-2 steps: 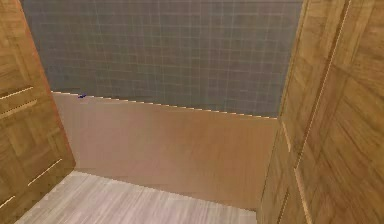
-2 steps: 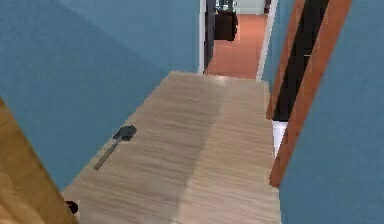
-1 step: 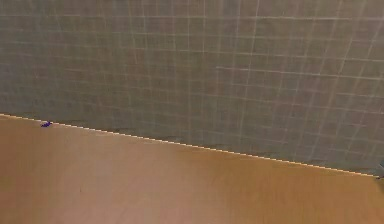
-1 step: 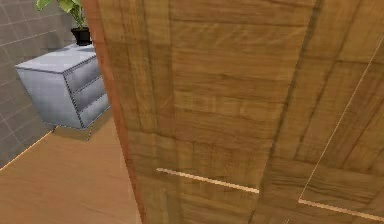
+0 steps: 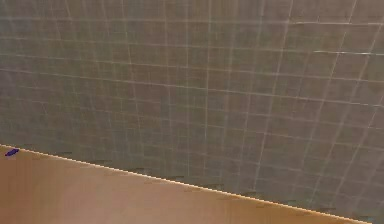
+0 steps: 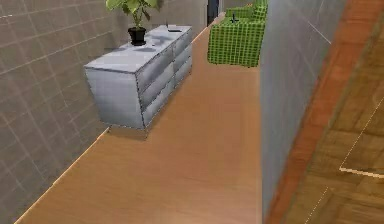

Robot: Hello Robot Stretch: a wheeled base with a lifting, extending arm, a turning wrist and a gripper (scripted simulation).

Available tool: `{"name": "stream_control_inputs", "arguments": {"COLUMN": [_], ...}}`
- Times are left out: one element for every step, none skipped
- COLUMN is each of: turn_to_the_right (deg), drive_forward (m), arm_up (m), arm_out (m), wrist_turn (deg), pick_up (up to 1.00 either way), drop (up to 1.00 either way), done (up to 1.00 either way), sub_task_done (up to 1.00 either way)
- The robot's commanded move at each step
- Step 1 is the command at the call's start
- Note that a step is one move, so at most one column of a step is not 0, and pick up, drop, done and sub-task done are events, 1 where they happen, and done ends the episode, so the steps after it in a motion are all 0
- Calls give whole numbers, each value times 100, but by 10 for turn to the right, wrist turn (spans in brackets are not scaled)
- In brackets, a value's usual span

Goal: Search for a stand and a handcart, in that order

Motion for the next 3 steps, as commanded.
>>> {"name": "stream_control_inputs", "arguments": {"turn_to_the_right": [450,390,0], "drive_forward": [0,0,90], "arm_up": [0,0,0], "arm_out": [0,0,0], "wrist_turn": [0,0,0], "pick_up": [0,0,0], "drop": [0,0,0], "done": [0,0,0], "sub_task_done": [0,0,0]}}
